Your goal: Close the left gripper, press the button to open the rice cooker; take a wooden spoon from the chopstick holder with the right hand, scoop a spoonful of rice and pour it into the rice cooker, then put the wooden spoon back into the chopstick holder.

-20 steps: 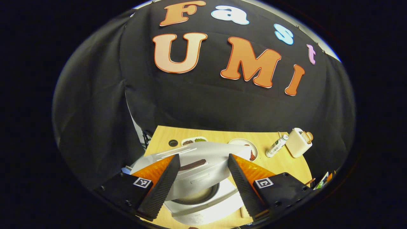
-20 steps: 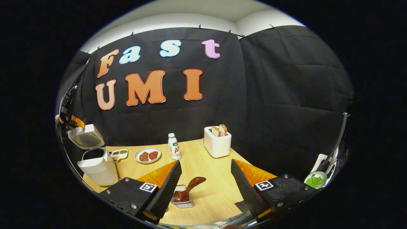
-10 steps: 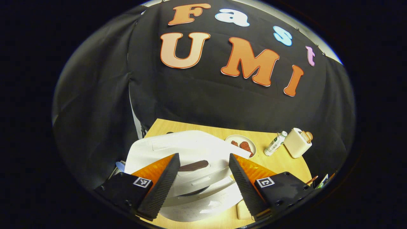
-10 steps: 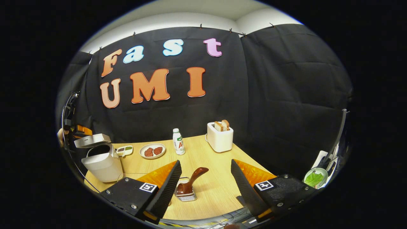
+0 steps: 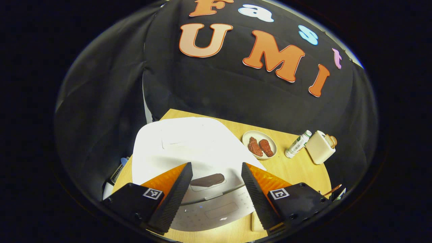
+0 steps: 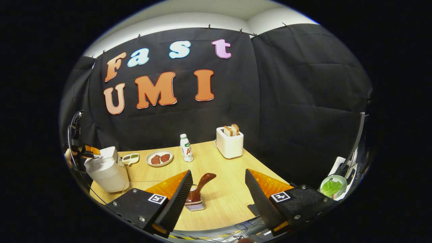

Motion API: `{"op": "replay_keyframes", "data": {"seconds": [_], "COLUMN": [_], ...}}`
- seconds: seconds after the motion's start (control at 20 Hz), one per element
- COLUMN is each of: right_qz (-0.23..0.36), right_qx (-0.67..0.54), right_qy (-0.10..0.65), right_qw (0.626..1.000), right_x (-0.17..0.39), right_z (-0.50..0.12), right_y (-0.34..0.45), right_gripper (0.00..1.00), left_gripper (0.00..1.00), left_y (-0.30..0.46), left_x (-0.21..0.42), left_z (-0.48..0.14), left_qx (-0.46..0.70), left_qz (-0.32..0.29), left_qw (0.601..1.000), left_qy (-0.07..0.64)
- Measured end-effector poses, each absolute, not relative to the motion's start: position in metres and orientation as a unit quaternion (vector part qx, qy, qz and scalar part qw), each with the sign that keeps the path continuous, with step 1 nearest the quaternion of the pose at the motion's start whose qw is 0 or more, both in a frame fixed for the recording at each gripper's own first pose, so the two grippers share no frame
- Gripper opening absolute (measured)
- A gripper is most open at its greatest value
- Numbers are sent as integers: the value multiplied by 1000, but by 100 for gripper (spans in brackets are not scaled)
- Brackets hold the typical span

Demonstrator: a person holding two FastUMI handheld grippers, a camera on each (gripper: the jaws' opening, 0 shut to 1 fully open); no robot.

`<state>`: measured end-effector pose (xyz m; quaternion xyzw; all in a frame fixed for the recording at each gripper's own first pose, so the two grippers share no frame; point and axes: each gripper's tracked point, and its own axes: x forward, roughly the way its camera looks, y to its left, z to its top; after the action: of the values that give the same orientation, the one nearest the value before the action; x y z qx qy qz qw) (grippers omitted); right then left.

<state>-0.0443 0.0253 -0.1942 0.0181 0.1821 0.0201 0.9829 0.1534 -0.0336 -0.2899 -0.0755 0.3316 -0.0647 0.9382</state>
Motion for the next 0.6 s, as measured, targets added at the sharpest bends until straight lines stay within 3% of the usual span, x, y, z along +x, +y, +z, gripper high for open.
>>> {"op": "replay_keyframes", "data": {"seconds": [0.15,0.35,0.45,0.6], "right_qz": [18,15,20,25], "right_qx": [11,2,5,7], "right_qy": [188,195,199,201], "right_qw": [982,981,980,979], "right_x": [-43,-40,-39,-37], "right_z": [-198,-204,-208,-207], "right_y": [24,25,30,37], "right_gripper": [96,96,100,96], "left_gripper": [100,100,100,100], "left_y": [-29,-31,-33,-34], "left_x": [151,145,148,147], "left_z": [-304,-324,-321,-319], "left_qx": [-68,35,-8,13], "left_qz": [-50,-50,-44,-59], "left_qw": [941,948,951,951], "left_qy": [329,311,307,303]}}
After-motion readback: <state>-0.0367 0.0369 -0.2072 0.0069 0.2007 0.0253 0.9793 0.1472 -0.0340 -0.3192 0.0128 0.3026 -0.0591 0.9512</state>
